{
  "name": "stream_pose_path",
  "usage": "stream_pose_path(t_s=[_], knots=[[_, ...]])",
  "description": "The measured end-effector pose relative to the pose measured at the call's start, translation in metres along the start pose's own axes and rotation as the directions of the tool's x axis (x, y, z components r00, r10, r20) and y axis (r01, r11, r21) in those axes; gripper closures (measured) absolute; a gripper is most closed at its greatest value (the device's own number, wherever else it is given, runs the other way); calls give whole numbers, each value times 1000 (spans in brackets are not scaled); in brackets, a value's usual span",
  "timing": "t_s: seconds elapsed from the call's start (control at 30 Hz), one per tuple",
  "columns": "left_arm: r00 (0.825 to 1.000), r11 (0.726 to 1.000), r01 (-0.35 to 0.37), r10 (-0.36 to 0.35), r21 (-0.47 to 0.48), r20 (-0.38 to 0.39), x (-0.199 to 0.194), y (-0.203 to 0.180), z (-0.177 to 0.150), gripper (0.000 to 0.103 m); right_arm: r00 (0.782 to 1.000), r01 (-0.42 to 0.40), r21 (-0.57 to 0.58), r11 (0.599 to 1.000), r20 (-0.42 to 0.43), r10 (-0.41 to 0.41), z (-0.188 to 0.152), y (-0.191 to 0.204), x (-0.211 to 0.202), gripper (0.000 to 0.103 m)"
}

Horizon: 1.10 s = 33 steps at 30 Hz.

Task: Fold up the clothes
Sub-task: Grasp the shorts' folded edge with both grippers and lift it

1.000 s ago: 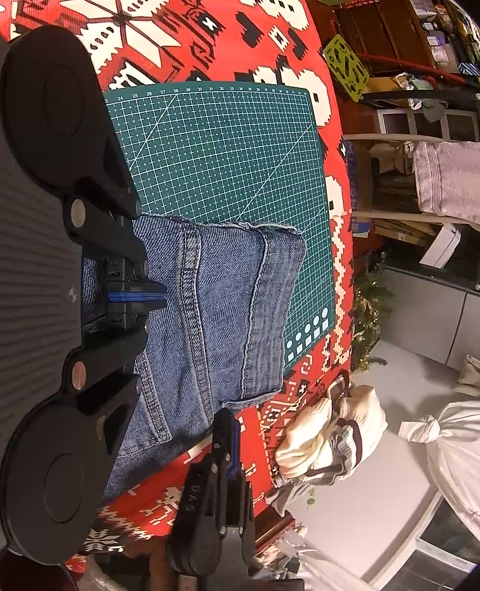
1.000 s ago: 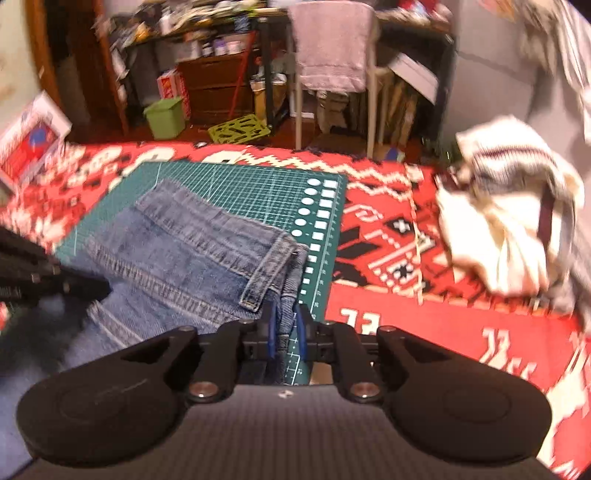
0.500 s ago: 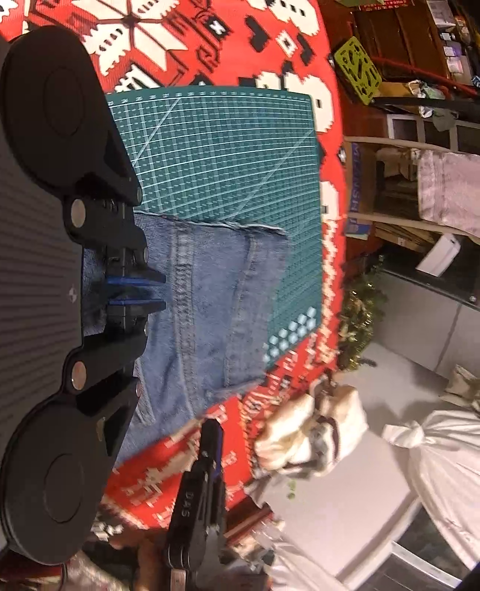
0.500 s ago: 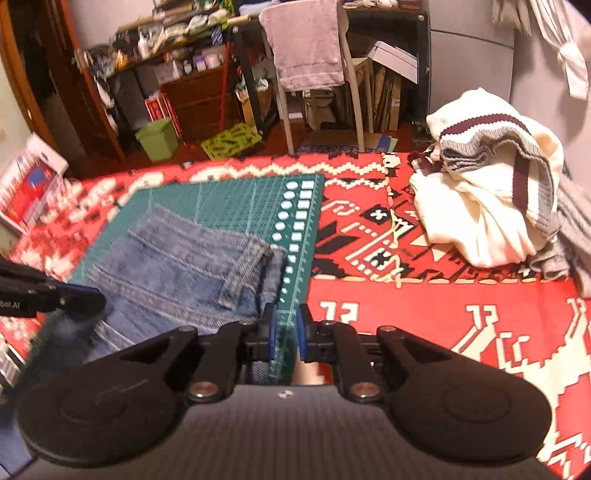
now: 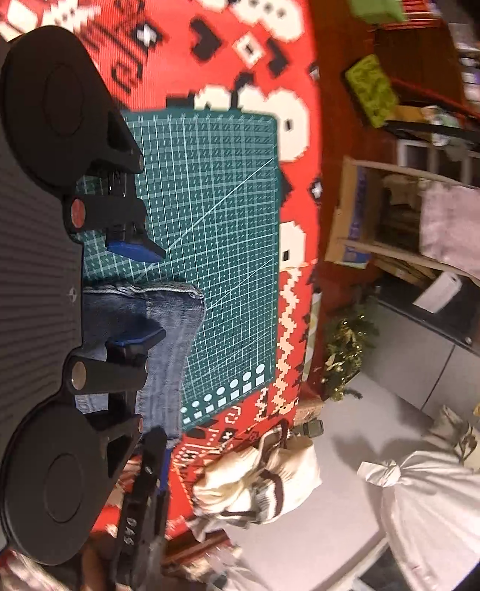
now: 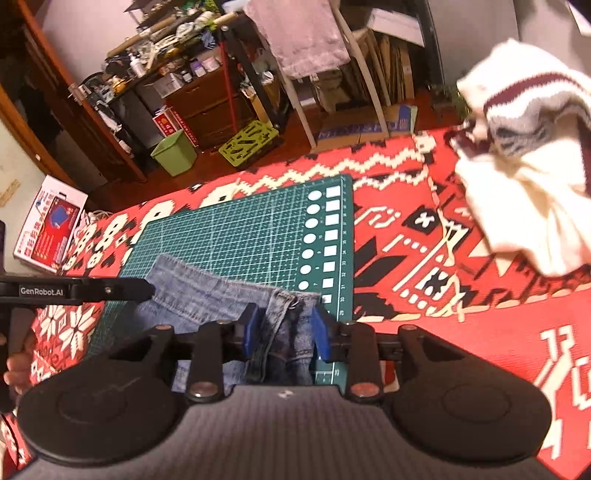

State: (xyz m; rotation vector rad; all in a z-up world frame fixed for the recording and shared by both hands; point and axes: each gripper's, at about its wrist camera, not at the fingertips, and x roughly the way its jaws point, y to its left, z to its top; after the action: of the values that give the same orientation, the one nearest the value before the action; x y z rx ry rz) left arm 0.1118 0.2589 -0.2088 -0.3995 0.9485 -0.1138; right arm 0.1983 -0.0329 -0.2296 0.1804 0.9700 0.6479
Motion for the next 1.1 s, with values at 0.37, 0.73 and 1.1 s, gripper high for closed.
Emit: stream_pose_path(t_s=[0.37,0.73,1.1], knots=[[998,998,66,-66,6,-7,14,-1,6,90,1000,3,-67,998,-1,-3,9,7,5,86],[989,996,84,-86,22,122,-34,-8,49,91,992,-22,-190,982,114,45,59,46,-32,88],[967,953,183,-219,243,132,-143,-40,-26,89,976,-76,-480,874,142,163,-32,94,-152,87]])
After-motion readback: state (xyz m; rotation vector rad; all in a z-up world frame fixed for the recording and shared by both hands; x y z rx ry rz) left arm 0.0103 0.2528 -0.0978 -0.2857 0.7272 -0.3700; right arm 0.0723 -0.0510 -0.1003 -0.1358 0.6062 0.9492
